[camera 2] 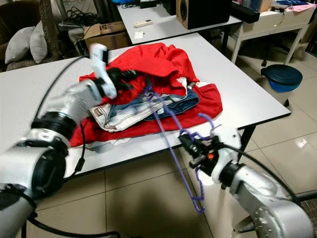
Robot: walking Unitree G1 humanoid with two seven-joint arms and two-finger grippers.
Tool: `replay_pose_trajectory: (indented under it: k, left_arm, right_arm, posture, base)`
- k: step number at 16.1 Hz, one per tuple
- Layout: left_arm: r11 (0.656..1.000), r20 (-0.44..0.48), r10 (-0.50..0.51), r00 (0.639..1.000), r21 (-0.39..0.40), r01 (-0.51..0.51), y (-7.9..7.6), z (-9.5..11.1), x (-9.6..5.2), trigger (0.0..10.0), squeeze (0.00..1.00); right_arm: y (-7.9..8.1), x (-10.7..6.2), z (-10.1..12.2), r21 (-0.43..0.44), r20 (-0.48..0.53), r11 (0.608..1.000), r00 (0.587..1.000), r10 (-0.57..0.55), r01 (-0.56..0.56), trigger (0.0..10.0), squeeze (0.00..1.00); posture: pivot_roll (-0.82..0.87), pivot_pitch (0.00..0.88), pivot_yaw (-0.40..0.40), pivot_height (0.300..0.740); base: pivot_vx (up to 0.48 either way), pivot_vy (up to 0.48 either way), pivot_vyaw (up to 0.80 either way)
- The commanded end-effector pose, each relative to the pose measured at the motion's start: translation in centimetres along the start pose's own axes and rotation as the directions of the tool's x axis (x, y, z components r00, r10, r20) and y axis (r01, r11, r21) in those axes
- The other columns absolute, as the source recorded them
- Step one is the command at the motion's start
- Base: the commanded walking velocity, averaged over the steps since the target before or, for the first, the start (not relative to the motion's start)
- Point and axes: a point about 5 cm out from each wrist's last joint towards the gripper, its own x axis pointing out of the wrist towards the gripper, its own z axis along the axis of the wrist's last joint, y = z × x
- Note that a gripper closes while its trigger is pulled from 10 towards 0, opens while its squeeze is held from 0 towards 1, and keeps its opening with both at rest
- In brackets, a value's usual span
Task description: Hang hanger
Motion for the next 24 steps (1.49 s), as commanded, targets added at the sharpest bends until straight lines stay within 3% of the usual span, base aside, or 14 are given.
replay_pose_trajectory:
  k: [1,3,5,6,7,10,13,15,16,17,18,19,23,24]
  left_arm:
    - [1.000,0.031,0.012,0.999,-0.001,-0.012,0.1,1.5,-0.2,0.0,0.00]
    - [0.996,-0.015,0.017,1.000,-0.082,-0.018,0.5,0.9,-0.6,0.0,0.00]
    - [0.987,-0.045,-0.004,0.999,-0.160,-0.003,0.5,0.4,-0.9,0.0,0.00]
    - [0.998,-0.104,-0.023,0.994,-0.068,0.016,0.6,-0.4,-1.1,0.0,0.00]
    - [0.999,-0.123,-0.039,0.992,-0.034,0.036,0.5,-0.7,-1.2,0.0,0.00]
    - [0.994,-0.096,-0.090,0.991,-0.067,0.083,-0.2,-0.5,-0.9,0.0,0.00]
    - [0.999,-0.133,-0.039,0.990,0.029,0.044,0.0,-0.9,-0.9,0.0,0.00]
    - [0.961,-0.148,0.130,0.980,0.264,-0.087,1.1,-1.1,-1.1,0.4,0.00]
    - [0.951,-0.149,0.153,0.977,0.293,-0.104,1.2,-1.1,-1.2,0.4,0.00]
    - [0.934,-0.142,0.200,0.969,0.328,-0.144,1.6,-1.0,-1.3,10.0,0.00]
    - [0.932,-0.137,0.206,0.969,0.331,-0.151,1.6,-0.9,-1.3,10.0,0.46]
    - [0.935,-0.132,0.201,0.971,0.322,-0.150,1.6,-0.8,-1.3,10.0,1.00]
    - [0.971,-0.114,0.146,0.983,0.204,-0.121,1.2,-0.9,-1.1,10.0,1.00]
    - [0.985,-0.109,0.134,0.985,0.124,-0.120,1.2,-1.0,-1.1,10.0,0.86]
  right_arm:
    - [0.6,-0.1,1.0,-0.018,0.053,0.999,0.997,0.047,-0.046,10.0,0.00]
    - [0.5,-0.4,1.8,-0.027,0.091,0.997,0.993,0.077,-0.075,10.0,0.00]
    - [-0.6,-0.5,2.6,-0.025,0.128,0.999,0.991,0.028,-0.025,10.0,0.00]
    - [-1.0,-0.3,2.9,-0.022,0.138,1.000,0.990,0.011,-0.008,10.0,0.00]
    - [-1.2,-0.2,2.9,-0.020,0.134,1.000,0.991,0.005,-0.002,10.0,0.00]
    - [-1.8,0.7,1.8,-0.029,0.049,1.000,0.999,0.009,-0.007,10.0,0.00]
    - [-1.7,1.1,1.7,-0.054,0.014,0.998,0.999,0.039,-0.038,10.0,0.00]
    - [-1.8,0.6,1.6,-0.067,-0.005,0.997,0.999,0.046,-0.046,10.0,0.00]
    - [-1.8,0.6,1.6,-0.070,-0.011,0.997,0.999,0.041,-0.042,10.0,0.00]
    - [-2.0,0.5,1.2,-0.076,-0.031,0.997,0.999,0.028,-0.030,10.0,0.00]
    - [-1.9,0.5,1.0,-0.077,-0.036,0.997,0.999,0.029,-0.032,10.0,0.00]
    - [-1.8,0.6,1.0,-0.076,-0.038,0.996,0.999,0.032,-0.035,10.0,0.00]
    - [-1.4,0.6,0.6,-0.071,-0.049,0.996,0.998,0.044,-0.047,10.0,0.00]
    - [-1.4,0.6,0.5,-0.070,-0.050,0.996,0.998,0.045,-0.049,10.0,0.00]
  posture:
    - [-0.17,0.000,0.166,0.740]
    - [-0.17,0.000,0.166,0.740]
    - [-0.17,0.000,0.168,0.740]
    - [-0.17,0.000,0.170,0.740]
    - [-0.17,0.000,0.170,0.740]
    - [-0.17,0.000,0.162,0.740]
    - [-0.17,0.000,0.150,0.740]
    - [-0.17,0.000,0.147,0.740]
    - [-0.17,0.000,0.147,0.740]
    - [-0.17,0.000,0.152,0.740]
    - [-0.17,0.000,0.155,0.740]
    - [-0.17,0.000,0.155,0.740]
    - [-0.17,0.000,0.156,0.740]
    - [-0.17,0.000,0.157,0.740]
  base:
    - [0.000,0.000,0.00]
    - [0.000,0.000,0.00]
    - [0.000,0.000,0.00]
    - [0.000,0.000,0.00]
    - [0.000,0.000,0.00]
    - [0.000,0.000,0.00]
    - [0.000,0.000,0.00]
    - [0.000,0.000,0.00]
    - [0.000,0.000,0.00]
    - [0.000,0.000,0.00]
    - [0.000,0.000,0.00]
    - [0.000,0.000,0.00]
    - [0.000,0.000,0.00]
    - [0.000,0.000,0.00]
